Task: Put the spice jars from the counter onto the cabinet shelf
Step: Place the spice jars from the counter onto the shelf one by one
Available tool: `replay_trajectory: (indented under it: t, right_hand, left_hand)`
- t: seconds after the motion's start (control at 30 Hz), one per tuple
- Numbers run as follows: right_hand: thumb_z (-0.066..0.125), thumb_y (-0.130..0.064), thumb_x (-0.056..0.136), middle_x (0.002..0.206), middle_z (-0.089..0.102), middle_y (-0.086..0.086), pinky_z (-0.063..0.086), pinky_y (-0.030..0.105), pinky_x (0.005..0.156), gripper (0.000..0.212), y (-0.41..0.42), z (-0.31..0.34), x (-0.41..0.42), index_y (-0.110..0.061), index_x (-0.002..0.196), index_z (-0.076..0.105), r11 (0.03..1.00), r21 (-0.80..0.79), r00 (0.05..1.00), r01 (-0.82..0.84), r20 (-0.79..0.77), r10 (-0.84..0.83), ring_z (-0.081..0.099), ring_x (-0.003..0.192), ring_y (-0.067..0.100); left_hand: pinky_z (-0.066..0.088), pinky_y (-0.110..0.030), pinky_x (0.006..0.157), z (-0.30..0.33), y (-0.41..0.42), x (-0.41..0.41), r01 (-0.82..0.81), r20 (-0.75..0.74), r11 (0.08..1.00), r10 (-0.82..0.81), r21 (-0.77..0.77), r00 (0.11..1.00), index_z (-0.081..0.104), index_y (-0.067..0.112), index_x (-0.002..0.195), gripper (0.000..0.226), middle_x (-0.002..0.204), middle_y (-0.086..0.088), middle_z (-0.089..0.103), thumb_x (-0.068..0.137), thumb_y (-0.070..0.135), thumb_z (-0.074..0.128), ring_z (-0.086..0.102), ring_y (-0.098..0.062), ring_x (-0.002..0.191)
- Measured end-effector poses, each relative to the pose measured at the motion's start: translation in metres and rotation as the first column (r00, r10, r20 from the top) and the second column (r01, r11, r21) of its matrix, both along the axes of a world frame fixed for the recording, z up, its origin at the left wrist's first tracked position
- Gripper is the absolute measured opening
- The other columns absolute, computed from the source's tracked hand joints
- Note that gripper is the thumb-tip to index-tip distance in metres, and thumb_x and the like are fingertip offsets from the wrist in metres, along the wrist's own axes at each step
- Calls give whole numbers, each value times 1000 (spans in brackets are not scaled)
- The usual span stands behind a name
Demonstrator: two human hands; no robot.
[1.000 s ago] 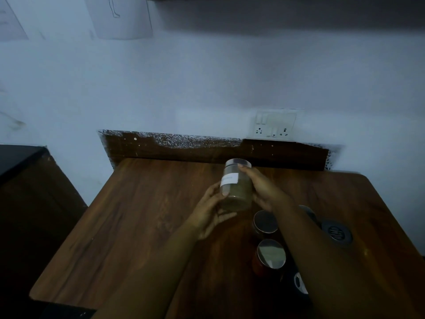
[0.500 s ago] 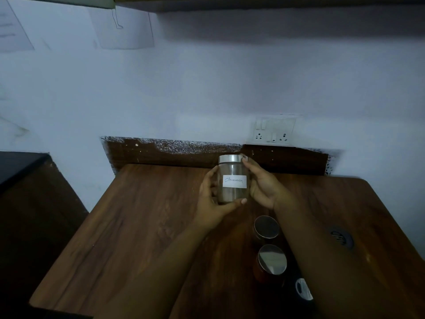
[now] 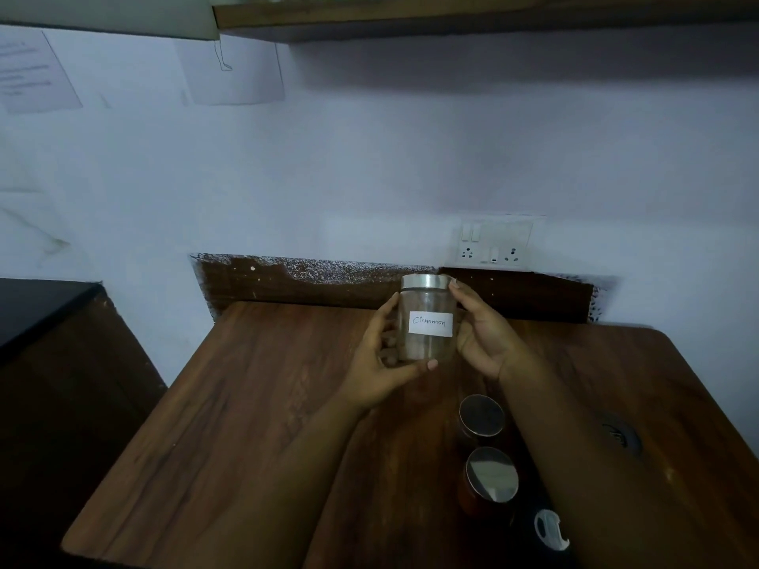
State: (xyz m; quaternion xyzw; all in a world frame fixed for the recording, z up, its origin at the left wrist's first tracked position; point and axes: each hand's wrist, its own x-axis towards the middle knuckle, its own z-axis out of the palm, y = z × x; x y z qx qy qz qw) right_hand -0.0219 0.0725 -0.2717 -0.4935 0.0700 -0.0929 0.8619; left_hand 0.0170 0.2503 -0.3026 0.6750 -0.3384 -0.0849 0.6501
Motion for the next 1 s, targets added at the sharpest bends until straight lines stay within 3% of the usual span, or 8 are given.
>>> replay_trajectory:
  t: [0.17,0.53,0.63,0.7,0.77,0.9,1.0]
  right_hand:
    - [58,-36,91,132,55,22,45,57,99,50,-3,1,-2,-12,134,53,1000,9,1000,14,-17,-14,53,122,36]
    - [57,-38,90,129,59,20,51,52,92,50,0,8,-12,-15,134,54,999,52,999,9,-34,-7,59,115,32]
    - [66,-29,85,132,59,11,53,50,90,61,5,14,-16,-28,141,43,987,-127,995,-98,-27,96,59,117,29]
    - [72,-9,82,133,57,6,55,39,83,83,8,16,-19,-38,146,28,933,-329,989,-145,-66,130,58,117,25]
    - [74,1,78,136,53,4,54,32,85,101,10,23,-20,-43,149,17,898,-421,992,-125,-69,106,57,119,21]
    - [79,-2,75,134,55,3,56,33,85,106,15,65,-21,-48,148,17,858,-513,997,11,67,27,62,115,20]
    - [82,-14,74,131,58,-5,55,41,93,105,19,120,-21,-52,146,15,755,-643,980,126,199,6,62,115,16]
  left_hand:
    - [52,-18,79,3,-4,-2,20,-34,1000,-20,-6,999,32,27,148,99,128,-4,54,68,1,84,60,2,105]
    - [52,-19,80,3,-10,-2,8,-9,1000,-8,22,1000,33,27,147,97,127,-5,55,69,1,84,60,-1,105]
    - [52,-19,80,11,-11,-3,-29,52,999,28,24,998,28,28,149,97,126,0,55,73,4,82,60,-3,106]
    - [54,-23,83,19,-11,-4,-72,73,997,73,-6,995,28,32,148,95,128,7,57,74,10,82,61,-7,110]
    - [55,-25,84,34,-10,-2,-83,91,996,86,-33,992,29,33,147,93,128,12,57,74,9,82,62,-6,110]
    - [54,-22,83,81,-6,2,-36,225,997,50,-66,973,27,30,148,94,126,11,56,75,6,81,63,-6,110]
    - [54,-20,85,130,-2,5,-45,330,992,82,-119,940,25,35,149,96,133,6,50,75,18,82,59,-6,113]
